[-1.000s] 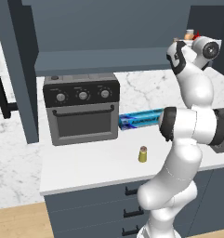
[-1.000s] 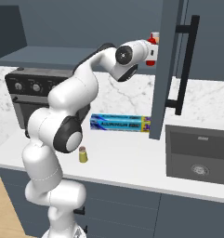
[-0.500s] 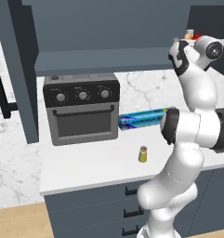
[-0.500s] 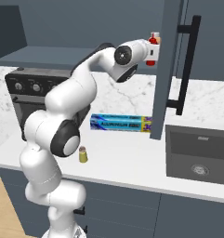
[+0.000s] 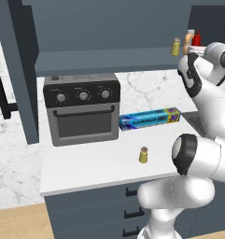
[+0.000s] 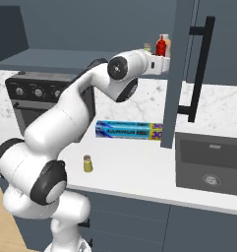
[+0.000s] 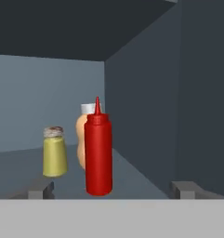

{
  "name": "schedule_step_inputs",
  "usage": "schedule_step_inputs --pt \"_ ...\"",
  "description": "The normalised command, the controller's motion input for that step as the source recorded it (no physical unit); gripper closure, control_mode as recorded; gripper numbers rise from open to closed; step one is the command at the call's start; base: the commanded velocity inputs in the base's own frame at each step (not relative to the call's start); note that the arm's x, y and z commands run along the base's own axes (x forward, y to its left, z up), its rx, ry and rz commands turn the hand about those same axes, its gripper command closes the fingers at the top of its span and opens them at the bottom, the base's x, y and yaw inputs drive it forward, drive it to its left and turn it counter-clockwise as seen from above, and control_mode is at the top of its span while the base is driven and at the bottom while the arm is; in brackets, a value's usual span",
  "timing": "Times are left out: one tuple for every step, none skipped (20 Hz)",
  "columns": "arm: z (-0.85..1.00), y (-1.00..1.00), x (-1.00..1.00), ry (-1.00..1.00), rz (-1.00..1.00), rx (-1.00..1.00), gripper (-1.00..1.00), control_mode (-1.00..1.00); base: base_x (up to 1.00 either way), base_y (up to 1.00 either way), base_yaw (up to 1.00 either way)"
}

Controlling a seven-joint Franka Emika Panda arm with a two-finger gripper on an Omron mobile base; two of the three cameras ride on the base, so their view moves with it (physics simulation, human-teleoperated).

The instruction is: Put the shaker and condiment bottle from the counter next to their counterparts in the cabinet.

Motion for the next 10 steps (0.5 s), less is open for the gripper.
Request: schedule_step_inputs --pt "0.0 0.59 -1.0 0.25 0.0 0.03 -1.0 -1.0 0.0 0.0 0.0" --pt "0.0 0.56 -1.0 0.26 0.0 0.02 -1.0 -1.0 0.0 0.0 0.0" --pt "0.0 0.55 -1.0 0.27 0.03 0.0 -1.0 -1.0 0.0 0.0 0.0" --pt "0.0 0.56 -1.0 0.29 0.07 0.0 -1.0 -1.0 0.0 0.0 0.0" --pt "0.0 0.59 -1.0 0.31 0.13 0.0 -1.0 -1.0 0.0 0.0 0.0" --pt "-0.12 0.67 -1.0 0.33 0.15 0.0 -1.0 -1.0 0.0 0.0 0.0" --pt "-0.28 0.71 -1.0 0.35 0.19 0.0 -1.0 -1.0 0.0 0.0 0.0" --pt "-0.55 0.72 -1.0 0.37 0.24 0.0 -1.0 -1.0 0.0 0.0 0.0" --pt "-0.7 0.71 -1.0 0.36 0.27 0.0 -1.0 -1.0 0.0 0.0 0.0" --pt "-0.82 0.59 -1.0 0.33 0.31 0.0 -1.0 -1.0 0.0 0.0 0.0"
